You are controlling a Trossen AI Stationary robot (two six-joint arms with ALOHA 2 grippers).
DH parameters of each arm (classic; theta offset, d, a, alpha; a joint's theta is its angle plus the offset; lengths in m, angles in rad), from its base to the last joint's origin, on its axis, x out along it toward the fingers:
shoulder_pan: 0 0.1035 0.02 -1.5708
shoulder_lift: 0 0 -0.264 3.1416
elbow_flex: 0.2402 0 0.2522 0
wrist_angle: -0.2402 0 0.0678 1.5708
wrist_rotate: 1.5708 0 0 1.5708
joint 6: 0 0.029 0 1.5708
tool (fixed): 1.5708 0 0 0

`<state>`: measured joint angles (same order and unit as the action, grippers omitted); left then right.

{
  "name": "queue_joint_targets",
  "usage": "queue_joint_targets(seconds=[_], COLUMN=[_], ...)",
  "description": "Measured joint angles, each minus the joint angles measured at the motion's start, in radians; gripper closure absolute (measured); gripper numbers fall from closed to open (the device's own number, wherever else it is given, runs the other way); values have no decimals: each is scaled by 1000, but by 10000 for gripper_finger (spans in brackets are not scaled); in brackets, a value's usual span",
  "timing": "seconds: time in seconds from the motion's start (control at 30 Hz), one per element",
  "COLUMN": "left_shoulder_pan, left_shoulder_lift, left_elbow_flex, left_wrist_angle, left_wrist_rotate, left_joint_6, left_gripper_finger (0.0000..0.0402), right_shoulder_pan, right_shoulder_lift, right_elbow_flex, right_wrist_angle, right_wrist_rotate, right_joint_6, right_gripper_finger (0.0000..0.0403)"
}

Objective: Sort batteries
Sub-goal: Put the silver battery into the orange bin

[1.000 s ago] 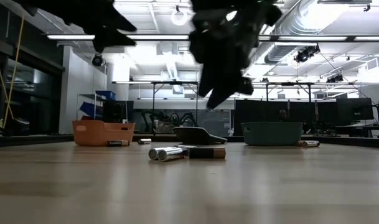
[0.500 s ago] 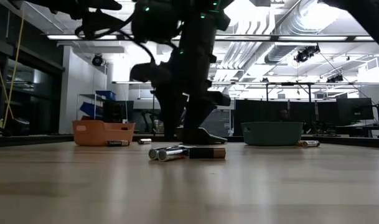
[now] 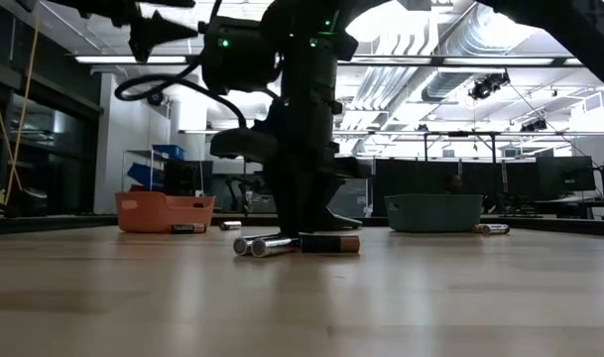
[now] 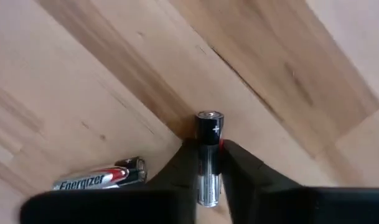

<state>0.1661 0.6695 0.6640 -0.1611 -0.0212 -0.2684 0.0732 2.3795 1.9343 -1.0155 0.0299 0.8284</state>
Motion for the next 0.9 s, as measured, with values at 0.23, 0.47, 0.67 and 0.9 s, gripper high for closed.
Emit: queue_joint_targets(seconds=[0.23, 0.47, 0.67, 0.9], left_shoulder_pan=[0, 0, 0, 0], left_shoulder_lift=[-16, -18, -17, -17], left_elbow_flex=[136, 210, 211, 211], left_wrist_angle=[11, 82, 125, 159], left_wrist_rotate=[-10, -17, -59, -89], left_joint_6=[1, 9, -10, -17], left_gripper_finger=[187, 187, 187, 187], right_shoulder_pan=[-107, -230, -292, -310], right_shoulder_lift=[-71, -71, -32, 36], right_elbow_flex=[-9, -6, -5, -5], right_wrist_angle=[217, 768, 943, 1124], right_wrist_rotate=[117, -8, -19, -9], right_joint_6=[-122, -76, 9, 103], right_gripper_finger=[370, 370, 370, 370])
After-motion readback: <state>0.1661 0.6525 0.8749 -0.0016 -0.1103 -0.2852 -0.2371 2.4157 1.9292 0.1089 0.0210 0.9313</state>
